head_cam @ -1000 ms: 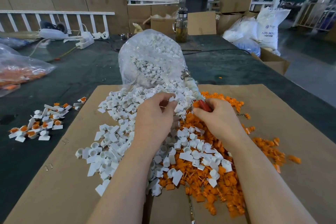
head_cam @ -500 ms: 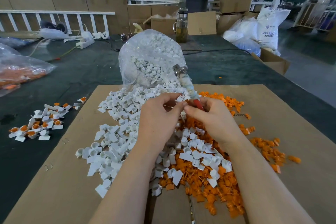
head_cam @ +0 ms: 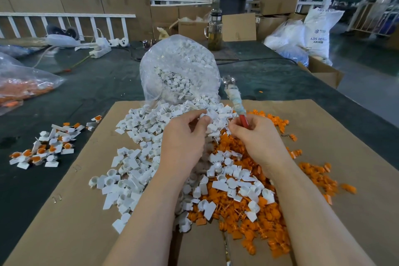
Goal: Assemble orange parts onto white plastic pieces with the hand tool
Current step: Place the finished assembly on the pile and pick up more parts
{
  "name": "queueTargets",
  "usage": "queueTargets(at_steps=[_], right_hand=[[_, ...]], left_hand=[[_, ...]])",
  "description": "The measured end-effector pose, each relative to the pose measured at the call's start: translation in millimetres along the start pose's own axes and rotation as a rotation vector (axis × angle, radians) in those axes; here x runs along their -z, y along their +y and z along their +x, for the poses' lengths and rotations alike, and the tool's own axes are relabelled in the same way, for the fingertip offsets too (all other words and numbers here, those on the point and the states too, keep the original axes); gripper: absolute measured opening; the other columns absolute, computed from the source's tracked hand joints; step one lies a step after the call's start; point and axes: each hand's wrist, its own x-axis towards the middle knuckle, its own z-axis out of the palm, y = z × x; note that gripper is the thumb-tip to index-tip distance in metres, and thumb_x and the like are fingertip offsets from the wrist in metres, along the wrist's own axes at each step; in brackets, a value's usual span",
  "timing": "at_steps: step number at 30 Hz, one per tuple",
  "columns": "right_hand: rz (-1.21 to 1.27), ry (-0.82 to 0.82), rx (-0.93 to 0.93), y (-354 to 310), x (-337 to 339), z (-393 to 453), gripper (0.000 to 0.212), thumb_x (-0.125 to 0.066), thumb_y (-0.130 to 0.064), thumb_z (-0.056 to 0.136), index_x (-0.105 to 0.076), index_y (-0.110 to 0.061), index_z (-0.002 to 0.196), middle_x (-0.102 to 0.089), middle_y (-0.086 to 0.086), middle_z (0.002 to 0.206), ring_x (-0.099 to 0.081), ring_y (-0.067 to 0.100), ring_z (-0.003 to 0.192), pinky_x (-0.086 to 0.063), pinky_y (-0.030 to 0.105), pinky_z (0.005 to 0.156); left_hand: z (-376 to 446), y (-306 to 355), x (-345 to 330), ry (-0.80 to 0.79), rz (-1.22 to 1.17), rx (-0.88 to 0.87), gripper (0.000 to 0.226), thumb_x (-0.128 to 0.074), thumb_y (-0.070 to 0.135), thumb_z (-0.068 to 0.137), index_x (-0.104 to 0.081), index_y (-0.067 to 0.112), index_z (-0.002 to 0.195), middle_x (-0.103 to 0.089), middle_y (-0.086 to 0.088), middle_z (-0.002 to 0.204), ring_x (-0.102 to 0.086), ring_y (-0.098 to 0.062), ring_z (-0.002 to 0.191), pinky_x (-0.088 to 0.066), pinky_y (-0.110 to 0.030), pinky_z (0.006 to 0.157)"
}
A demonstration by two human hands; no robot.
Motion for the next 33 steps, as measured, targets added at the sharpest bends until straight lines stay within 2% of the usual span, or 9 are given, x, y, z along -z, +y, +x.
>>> queueTargets(at_steps=[2,8,11,14,18,21,24,28,33], right_hand=[[-0.095,-0.005,0.002,3.2,2.2,1.4,0.024,-0.063,-0.029,0.092,-0.064,-0.007,0.083,-0.055,0.009,0.065,-0.045,0.008,0.052,-0.040,0.024,0.051],[-0.291,-0.040,0.032,7.9,3.6,2.8,0.023,-0.064,-0.029,0.090,-0.060,-0.016,0.072,-0.054,-0.003,0.062,-0.049,0.011,0.055,-0.039,0.028,0.052],[-0.358,-0.079,0.067,6.5,-0.1,1.1,0.021,-0.067,-0.035,0.088,-0.064,-0.016,0.080,-0.061,-0.001,0.072,-0.058,0.015,0.066,-0.046,0.032,0.060],[-0.467,-0.097,0.103,6.2,-4.7,1.2,0.025,-0.067,-0.041,0.087,-0.057,-0.022,0.075,-0.058,-0.004,0.072,-0.055,0.012,0.066,-0.040,0.028,0.055],[-0.563,-0.128,0.092,9.3,-8.7,3.2,0.021,-0.064,-0.043,0.087,-0.056,-0.026,0.077,-0.057,-0.007,0.072,-0.054,0.010,0.064,-0.036,0.027,0.053],[-0.557,-0.111,0.093,11.1,-9.4,3.2,0.018,-0.063,-0.039,0.088,-0.057,-0.026,0.078,-0.058,-0.007,0.073,-0.054,0.010,0.065,-0.037,0.026,0.053],[-0.494,-0.049,0.124,10.4,-8.8,1.8,0.021,-0.064,-0.039,0.088,-0.055,-0.025,0.074,-0.057,-0.008,0.071,-0.053,0.008,0.065,-0.037,0.026,0.053],[-0.294,0.012,0.135,2.8,-7.7,-1.3,0.019,-0.069,-0.038,0.086,-0.054,-0.031,0.077,-0.058,-0.013,0.073,-0.056,0.005,0.066,-0.045,0.025,0.059],[-0.030,0.001,0.115,-4.2,-7.9,-4.1,0.012,-0.072,-0.031,0.083,-0.066,-0.021,0.089,-0.067,0.000,0.082,-0.062,0.015,0.076,-0.051,0.034,0.070]], left_hand=[[3.1,-2.6,2.1,0.033,-0.021,0.036,0.030,-0.059,0.033,0.098,-0.068,0.024,0.125,-0.074,0.001,0.107,-0.068,-0.021,0.098,-0.053,-0.035,0.086],[7.8,-8.5,8.6,0.142,-0.094,0.103,0.025,-0.061,0.031,0.097,-0.064,0.025,0.120,-0.069,0.001,0.083,-0.065,-0.015,0.075,-0.055,-0.032,0.068],[9.4,-9.5,10.8,0.176,-0.117,0.123,0.015,-0.063,0.032,0.095,-0.061,0.029,0.110,-0.067,0.001,0.082,-0.065,-0.016,0.075,-0.056,-0.038,0.070],[9.8,-9.4,12.2,0.184,-0.155,0.134,0.005,-0.063,0.030,0.095,-0.062,0.033,0.098,-0.068,0.000,0.082,-0.065,-0.019,0.076,-0.055,-0.039,0.072],[9.2,-9.2,13.6,0.161,-0.237,0.159,0.013,-0.065,0.025,0.094,-0.067,0.037,0.089,-0.069,0.007,0.075,-0.066,-0.014,0.073,-0.057,-0.033,0.074],[8.4,-7.5,14.0,0.131,-0.314,0.189,0.019,-0.066,0.018,0.094,-0.069,0.035,0.089,-0.072,0.015,0.069,-0.070,-0.005,0.067,-0.056,-0.021,0.067],[7.2,-4.1,12.4,0.110,-0.398,0.222,0.016,-0.066,0.011,0.093,-0.070,0.027,0.095,-0.074,0.005,0.076,-0.073,-0.006,0.068,-0.056,-0.016,0.062],[3.8,0.7,8.0,0.068,-0.449,0.225,0.012,-0.068,0.006,0.091,-0.066,0.016,0.096,-0.073,-0.010,0.086,-0.075,-0.013,0.069,-0.059,-0.022,0.062],[-2.5,2.8,0.3,-0.052,-0.334,0.136,0.021,-0.069,0.005,0.088,-0.074,0.025,0.083,-0.072,0.002,0.073,-0.074,-0.012,0.067,-0.061,-0.027,0.066]])
